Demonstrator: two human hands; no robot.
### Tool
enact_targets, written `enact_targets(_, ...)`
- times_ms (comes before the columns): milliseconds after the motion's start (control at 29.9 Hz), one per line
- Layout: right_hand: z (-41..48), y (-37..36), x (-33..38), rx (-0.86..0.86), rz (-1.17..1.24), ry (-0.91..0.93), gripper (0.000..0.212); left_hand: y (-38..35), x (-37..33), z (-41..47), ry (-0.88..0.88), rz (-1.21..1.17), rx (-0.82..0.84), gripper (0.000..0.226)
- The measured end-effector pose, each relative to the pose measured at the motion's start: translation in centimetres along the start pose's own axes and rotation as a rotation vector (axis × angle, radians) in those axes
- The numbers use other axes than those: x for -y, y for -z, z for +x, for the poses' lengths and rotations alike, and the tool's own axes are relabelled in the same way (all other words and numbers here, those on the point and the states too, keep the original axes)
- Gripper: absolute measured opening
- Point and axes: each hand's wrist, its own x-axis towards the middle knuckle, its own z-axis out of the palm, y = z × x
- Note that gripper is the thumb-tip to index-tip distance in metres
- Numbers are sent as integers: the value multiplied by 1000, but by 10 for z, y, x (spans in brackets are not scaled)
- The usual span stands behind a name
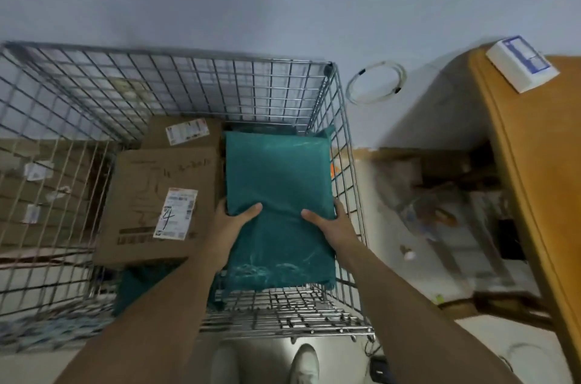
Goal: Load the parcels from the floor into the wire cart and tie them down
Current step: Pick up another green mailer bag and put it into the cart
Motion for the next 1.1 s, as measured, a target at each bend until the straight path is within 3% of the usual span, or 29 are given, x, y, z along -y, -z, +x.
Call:
enact_targets(100,30,4,-58,-18,-8,-92,91,4,51,24,73,1,3,57)
enact_targets(200,47,1,-103,-30,9,-162,80,17,101,44,156,-31,-1,90)
enact_targets(334,65,-1,-136,-27,-7,-227,79,27,135,53,163,-6,40,93)
enact_targets(534,101,-3,-157,23,-51,-245,92,28,158,80,215,79,-58,122)
enact_targets(735,122,-6,-179,14,-21,-281,92,36,172,98,260,104,-53,117)
enact_targets(902,125,-19,-186,59,3,-290,99,40,178,94,243,62,-91,84)
enact_targets(968,130,-25,-191,60,-7,-289,110,43,185,96,245,63,-115,94)
enact_targets(1102,141,-31,-201,65,-41,-299,110,42,198,110,245,119,-185,107)
